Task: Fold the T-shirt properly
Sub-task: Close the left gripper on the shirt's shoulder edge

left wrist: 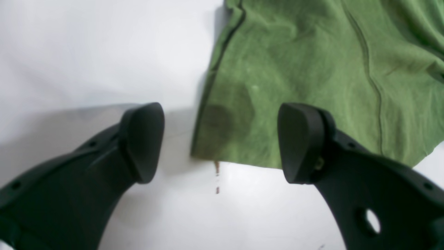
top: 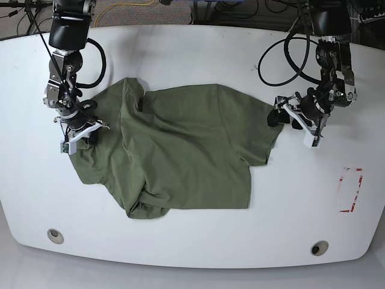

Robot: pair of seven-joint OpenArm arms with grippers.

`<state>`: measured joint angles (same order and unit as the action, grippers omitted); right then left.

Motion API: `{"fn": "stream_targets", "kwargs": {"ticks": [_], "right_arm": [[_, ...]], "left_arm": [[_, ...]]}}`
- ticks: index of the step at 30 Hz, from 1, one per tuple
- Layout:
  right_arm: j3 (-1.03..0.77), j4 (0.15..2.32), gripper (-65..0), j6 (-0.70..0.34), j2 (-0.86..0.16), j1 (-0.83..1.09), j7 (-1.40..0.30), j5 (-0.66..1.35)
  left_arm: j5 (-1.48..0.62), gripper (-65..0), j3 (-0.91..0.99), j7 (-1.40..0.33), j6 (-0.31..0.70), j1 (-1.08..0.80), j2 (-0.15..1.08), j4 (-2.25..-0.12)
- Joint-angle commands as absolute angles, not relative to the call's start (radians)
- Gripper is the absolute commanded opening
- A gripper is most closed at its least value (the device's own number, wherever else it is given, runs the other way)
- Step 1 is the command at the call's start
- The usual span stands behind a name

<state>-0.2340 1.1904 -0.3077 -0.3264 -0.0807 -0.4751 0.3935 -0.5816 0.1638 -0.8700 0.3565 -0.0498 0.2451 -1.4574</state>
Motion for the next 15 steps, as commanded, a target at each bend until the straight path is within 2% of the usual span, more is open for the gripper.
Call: {"fn": "stream_targets", "kwargs": {"ticks": [1,5,11,15], "right_arm": [[-0.236,1.202,-65.0,-0.308,-0.338,-0.087,-0.495,0.387],[-0.237,1.202,-65.0,-0.308,-0.340,-0.087,-0.495,0.387],[-0.237,1.205,-65.0,-0.308,-0.340,-0.087,-0.495,0.387],[-0.237,1.205,-65.0,-0.308,-0.340,-0.087,-0.495,0.387]], "left_arm": [[-0.582,-16.7,0.153,-0.897,0.355,-0.050,0.248,-1.460],[-0.582,-20.4,0.153,-0.897,0.355,-0.050,0.245,-1.460],[-0.582,-33.1,0.151,-0.897,0.355,-0.044,0.245,-1.449],[-0.582,-38.8,0.151,-0.895,0.355,-0.041,0.245,-1.411]]}}
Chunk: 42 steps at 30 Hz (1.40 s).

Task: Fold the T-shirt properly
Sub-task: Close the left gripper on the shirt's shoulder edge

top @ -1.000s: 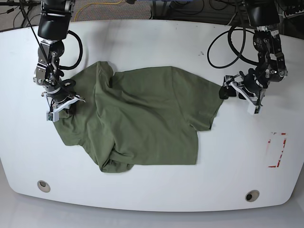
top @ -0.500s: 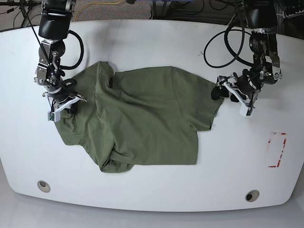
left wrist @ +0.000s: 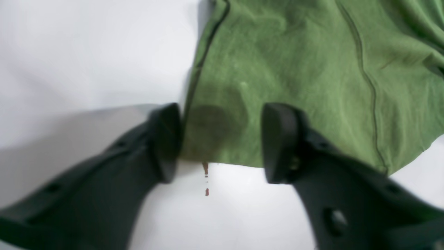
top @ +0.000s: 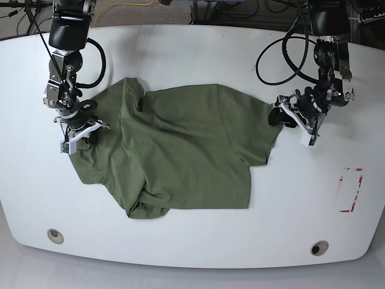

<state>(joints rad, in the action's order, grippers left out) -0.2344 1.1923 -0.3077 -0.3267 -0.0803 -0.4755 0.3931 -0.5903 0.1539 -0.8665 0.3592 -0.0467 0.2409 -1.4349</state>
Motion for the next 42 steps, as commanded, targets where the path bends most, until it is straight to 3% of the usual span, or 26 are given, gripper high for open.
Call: {"fn": "stream_targets", "kwargs": {"ticks": [1,23,26,31,42], "right_arm": [[-0.237,1.205,-65.0,-0.308,-0.340,-0.087,-0.495,0.387],[-0.237,1.207,-65.0,-0.312,-0.340,-0.087,-0.495,0.387],[-0.237,1.207,-65.0,-0.312,-0.340,-0.087,-0.495,0.387],[-0.237,1.207,-65.0,-0.312,-0.340,-0.087,-0.493,0.387],[-0.237,1.211,-65.0,-0.312,-0.340,-0.087,-0.493,0.395]], "left_arm": [[-0.582,-40.1,0.151,-0.895,0.355,-0.039,0.243,-1.397],[-0.590,-41.9,0.016,-0.892,0.357,0.015,0.242,-1.311],[-0.587,-46.4,0.016,-0.892,0.357,0.015,0.242,-1.311],[-0.584,-65.0,0.016,-0.892,0.352,0.015,0.242,-1.310],[-0.590,-65.0,0.021,-0.891,0.355,0.007,0.243,-1.432]]}}
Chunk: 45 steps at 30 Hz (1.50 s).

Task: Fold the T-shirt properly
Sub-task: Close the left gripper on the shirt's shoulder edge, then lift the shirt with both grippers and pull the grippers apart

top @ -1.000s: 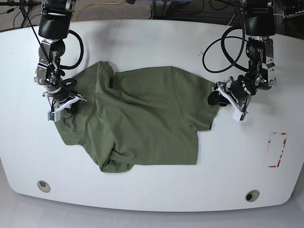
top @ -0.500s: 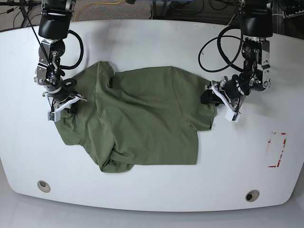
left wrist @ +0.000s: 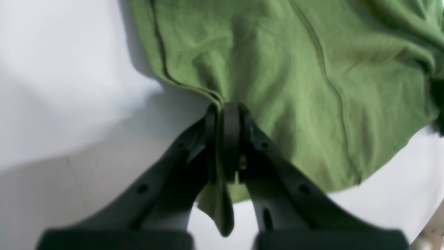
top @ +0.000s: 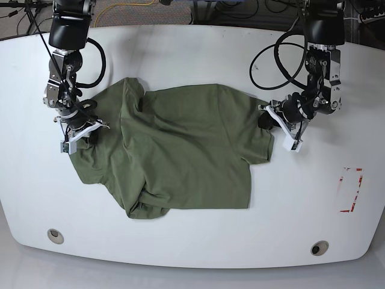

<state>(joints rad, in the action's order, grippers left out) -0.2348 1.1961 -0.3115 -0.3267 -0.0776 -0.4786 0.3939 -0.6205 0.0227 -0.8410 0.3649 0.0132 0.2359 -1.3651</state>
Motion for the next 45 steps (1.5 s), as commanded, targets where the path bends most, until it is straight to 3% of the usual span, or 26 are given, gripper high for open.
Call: {"fn": "stream_targets", "kwargs": {"ticks": [1,22,45], "right_arm": [[-0.237,1.214,-65.0,-0.312,-0.340,-0.087,-0.493,0.395],[-0.278,1.600,-65.0,-0.306,-0.337,-0.015,-0.576,0.395],[-0.335,1.653,-65.0,-0.314,-0.392,-0.323,-0.575,0.394]], "left_arm": [[-0.590,-65.0,0.021,-0.891,0.355,0.004,0.243,-1.448],[-0.591,-65.0,0.133,-0.897,0.358,0.038,0.249,-1.911],[-0.584,-65.0,0.134,-0.897,0.352,0.501,0.249,-1.928]]}}
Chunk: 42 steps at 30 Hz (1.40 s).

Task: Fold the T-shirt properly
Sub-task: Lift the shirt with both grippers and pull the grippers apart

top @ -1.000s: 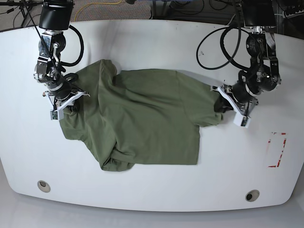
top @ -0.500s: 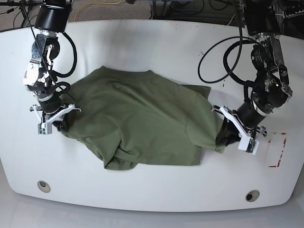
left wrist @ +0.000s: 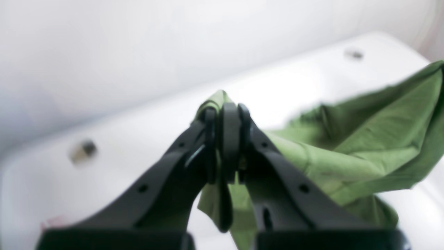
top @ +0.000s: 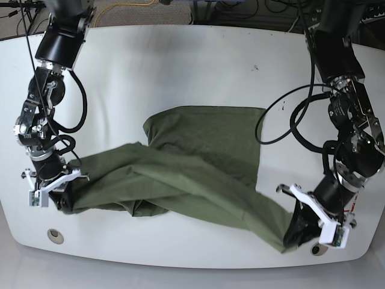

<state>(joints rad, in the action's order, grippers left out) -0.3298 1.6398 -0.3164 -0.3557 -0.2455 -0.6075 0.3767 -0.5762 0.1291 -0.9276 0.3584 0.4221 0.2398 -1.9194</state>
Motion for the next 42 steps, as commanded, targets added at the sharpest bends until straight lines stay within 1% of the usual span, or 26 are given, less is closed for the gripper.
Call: {"fn": "stream_targets", "kwargs": {"ticks": [1,7,14,24,29,32,37,40,42], "right_arm": [[-0.335,1.649,-65.0,-0.314,-0.394,-0.348,-0.575,0.392],[-0.318,1.587,-65.0,-0.315,-0.398,-0.486,-0.578,0.392],[-0.203,1.511,-64.8,-0.315,-0.440,-0.673,-0.578,0.395],[-0.099,1.394,-64.8,-0.315,-0.446,-0.929,-0.579,0.390],[-0.059,1.343,-64.8,-0.315,-0.446,-1.026,-0.579,0.389],[-0.047,1.317,-64.8,-0.315,-0.453,-1.066,-0.598,0.390],[-0.047,1.316,-64.8,-0.315,-0.475,-1.073,-0.647,0.398],[-0.051,1.316,-64.8,-0.315,-0.479,-1.061,-0.661,0.398],[-0.054,1.326,-64.8,-0.315,-0.484,-1.020,-0.670,0.398]], "left_arm": [[-0.584,-65.0,0.134,-0.897,0.352,0.529,0.249,-1.919],[-0.584,-65.0,0.134,-0.897,0.351,0.659,0.249,-1.860],[-0.587,-65.0,0.170,-0.905,0.351,0.814,0.268,-1.814],[-0.590,-65.0,0.254,-1.020,0.351,1.113,0.286,-1.727],[-0.590,-65.0,0.262,-1.053,0.354,1.224,0.306,-1.685],[-0.591,-65.0,0.262,-1.076,0.354,1.256,0.302,-1.684],[-0.628,-65.0,0.269,-1.145,0.354,1.276,0.302,-1.709],[-0.634,-65.0,0.269,-1.176,0.354,1.251,0.300,-1.730],[-0.638,-65.0,0.269,-1.185,0.354,1.201,0.298,-1.755]]}}
